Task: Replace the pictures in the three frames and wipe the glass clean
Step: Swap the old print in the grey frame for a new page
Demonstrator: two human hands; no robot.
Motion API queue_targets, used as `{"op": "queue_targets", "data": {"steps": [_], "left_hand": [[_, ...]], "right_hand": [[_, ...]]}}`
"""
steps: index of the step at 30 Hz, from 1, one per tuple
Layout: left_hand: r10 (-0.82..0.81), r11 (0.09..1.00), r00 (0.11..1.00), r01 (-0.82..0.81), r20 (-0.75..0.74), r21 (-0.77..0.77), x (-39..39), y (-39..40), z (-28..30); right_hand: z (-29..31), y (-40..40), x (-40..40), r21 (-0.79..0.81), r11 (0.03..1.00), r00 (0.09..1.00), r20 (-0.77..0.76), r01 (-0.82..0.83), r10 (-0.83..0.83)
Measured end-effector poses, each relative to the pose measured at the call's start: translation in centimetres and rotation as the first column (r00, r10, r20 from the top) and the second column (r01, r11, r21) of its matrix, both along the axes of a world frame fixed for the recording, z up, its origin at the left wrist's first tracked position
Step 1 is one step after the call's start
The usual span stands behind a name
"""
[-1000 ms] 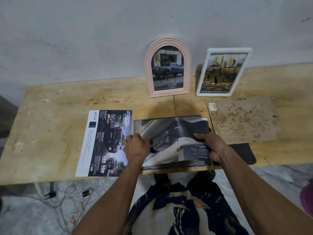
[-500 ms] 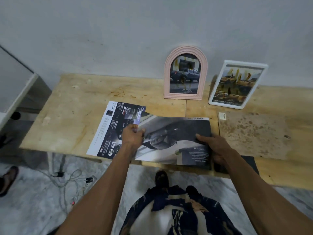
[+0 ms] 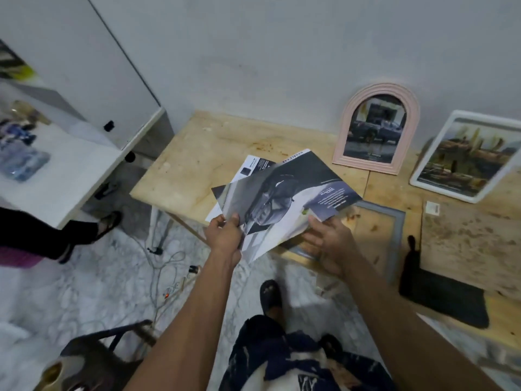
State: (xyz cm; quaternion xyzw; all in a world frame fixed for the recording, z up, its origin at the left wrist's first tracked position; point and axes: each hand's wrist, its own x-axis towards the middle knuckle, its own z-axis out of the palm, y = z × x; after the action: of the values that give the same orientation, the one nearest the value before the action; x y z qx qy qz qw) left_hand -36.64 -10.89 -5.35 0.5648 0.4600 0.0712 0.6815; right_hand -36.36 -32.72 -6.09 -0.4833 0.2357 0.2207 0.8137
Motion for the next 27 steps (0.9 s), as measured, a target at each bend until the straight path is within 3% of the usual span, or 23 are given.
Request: {"op": "queue_targets", "data": {"steps": [4,7,10,12,14,19,27], "left_hand": [[0.033,0.999,0.999,-0.034,-0.035,-0.006,-1.1,1.6,0.4],[0.051,0.998,0.996,-0.053,-0.07,-0.024,-0.9,5.0,0.6],[0.051,0.991,0.994,-0.038,-0.096,0.13,0.8,9.3,0.9],[-0.019,0.961,0.989,0.058,-0.144,0.271,2.9,12.4,1.3],[-0.16,0.907,0.961,0.233,-0.225,0.351,5.7,15.4,1.6],[-0.485,0.733,0.787,0.604,-0.382,0.315,13.1,22.0,0.7],[-0.456,0.735,0.797,0.589,-0.397,0.337,19.1,30.1,-1.6]], "right_hand": [[1.2,4.5,0.7,-0.092,0.992,0.996,-0.014,0.086,-0.087],[1.3,5.7,2.3,-0.165,0.986,1.0,0.002,0.008,-0.008],[0.7,6.7,4.5,-0.331,0.935,0.989,0.033,-0.123,0.141],[0.4,8.1,6.2,-0.449,0.868,0.969,0.019,-0.21,0.245],[0.4,10.2,8.0,-0.468,0.846,0.961,-0.024,-0.255,0.276],[0.5,16.8,12.4,-0.487,0.834,0.959,-0.027,-0.259,0.282],[-2.5,27.4,17.7,-0.599,0.79,0.992,-0.09,-0.129,0.093]]}}
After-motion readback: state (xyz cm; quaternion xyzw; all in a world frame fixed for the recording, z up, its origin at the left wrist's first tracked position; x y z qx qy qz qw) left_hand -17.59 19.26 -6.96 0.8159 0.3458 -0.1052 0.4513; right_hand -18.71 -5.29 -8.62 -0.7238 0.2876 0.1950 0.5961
